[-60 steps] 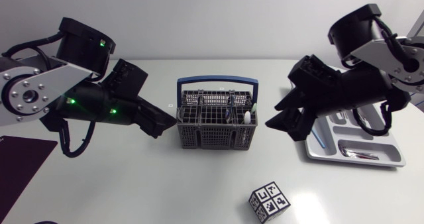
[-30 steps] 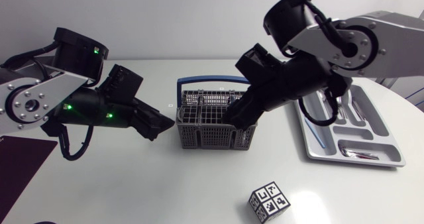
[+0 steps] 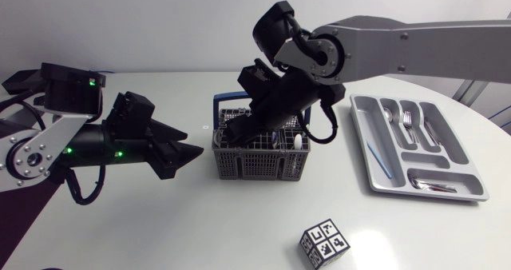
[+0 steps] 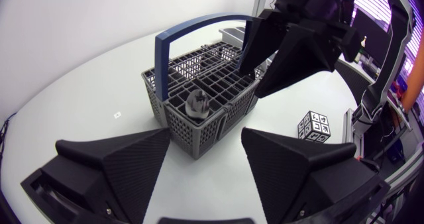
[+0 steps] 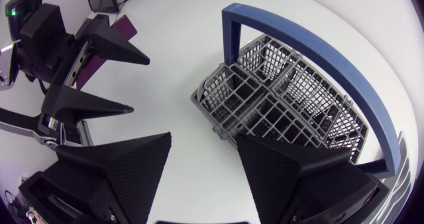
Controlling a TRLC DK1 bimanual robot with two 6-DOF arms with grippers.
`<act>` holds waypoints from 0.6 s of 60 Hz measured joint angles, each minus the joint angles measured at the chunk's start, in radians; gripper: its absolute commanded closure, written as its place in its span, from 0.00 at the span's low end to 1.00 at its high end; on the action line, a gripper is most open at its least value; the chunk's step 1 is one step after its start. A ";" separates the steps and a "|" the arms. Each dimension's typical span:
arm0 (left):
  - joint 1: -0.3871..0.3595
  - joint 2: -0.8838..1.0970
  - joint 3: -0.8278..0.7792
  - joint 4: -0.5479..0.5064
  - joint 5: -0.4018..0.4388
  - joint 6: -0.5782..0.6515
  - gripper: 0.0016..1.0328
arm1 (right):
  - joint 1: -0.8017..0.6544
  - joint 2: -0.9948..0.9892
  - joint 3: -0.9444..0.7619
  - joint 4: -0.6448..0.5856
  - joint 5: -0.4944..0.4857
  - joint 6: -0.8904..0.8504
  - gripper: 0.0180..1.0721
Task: Transfer all utensils from the basket to the drawer tray.
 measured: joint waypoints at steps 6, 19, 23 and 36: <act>0.018 0.015 -0.026 0.045 0.009 0.016 0.28 | 0.000 0.035 0.039 0.003 -0.009 0.024 0.31; 0.059 0.078 -0.062 0.129 0.033 0.039 0.28 | 0.005 0.104 0.100 0.030 -0.018 0.061 0.33; 0.066 0.101 -0.065 0.152 0.046 0.046 0.28 | 0.010 0.130 0.115 0.039 -0.019 0.072 0.41; 0.078 0.137 -0.065 0.190 0.065 0.061 0.28 | 0.031 0.202 0.166 0.048 -0.022 0.099 0.57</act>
